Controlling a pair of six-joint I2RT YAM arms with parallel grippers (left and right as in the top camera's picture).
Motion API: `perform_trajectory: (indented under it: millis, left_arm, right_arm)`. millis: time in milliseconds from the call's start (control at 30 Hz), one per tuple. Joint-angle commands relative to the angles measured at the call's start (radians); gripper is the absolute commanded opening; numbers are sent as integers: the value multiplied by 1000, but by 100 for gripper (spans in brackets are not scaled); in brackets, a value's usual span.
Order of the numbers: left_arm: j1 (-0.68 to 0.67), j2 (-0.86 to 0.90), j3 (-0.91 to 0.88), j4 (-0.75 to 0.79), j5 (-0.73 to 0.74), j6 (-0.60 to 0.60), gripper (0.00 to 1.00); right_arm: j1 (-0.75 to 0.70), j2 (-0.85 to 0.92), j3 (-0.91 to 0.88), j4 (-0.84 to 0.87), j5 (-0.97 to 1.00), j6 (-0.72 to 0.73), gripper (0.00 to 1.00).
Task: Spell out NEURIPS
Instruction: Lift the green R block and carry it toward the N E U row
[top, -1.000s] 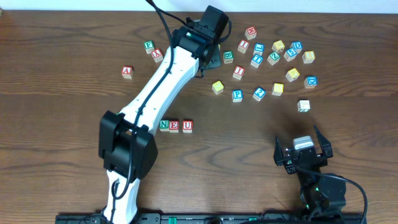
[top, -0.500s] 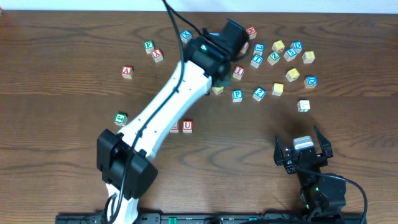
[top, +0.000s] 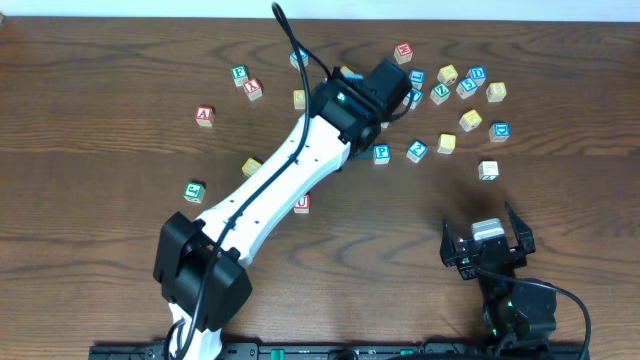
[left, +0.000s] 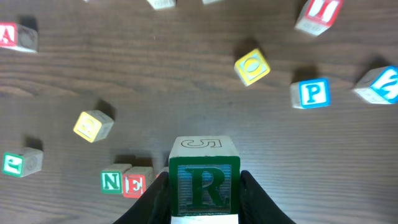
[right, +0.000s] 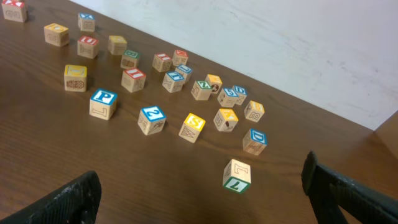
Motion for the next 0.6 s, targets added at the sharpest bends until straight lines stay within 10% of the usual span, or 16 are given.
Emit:
perform_trajectory:
  millis: [0,567]
  left_arm:
    - [-12,-49,-97,39,-19,-26,8]
    - [-17,-282,-606,401,256,-39,8]
  right_arm:
    - [-13,-6,-2,-3,-2,13,99]
    - [-13,-6,-2,-3,-2,13,99]
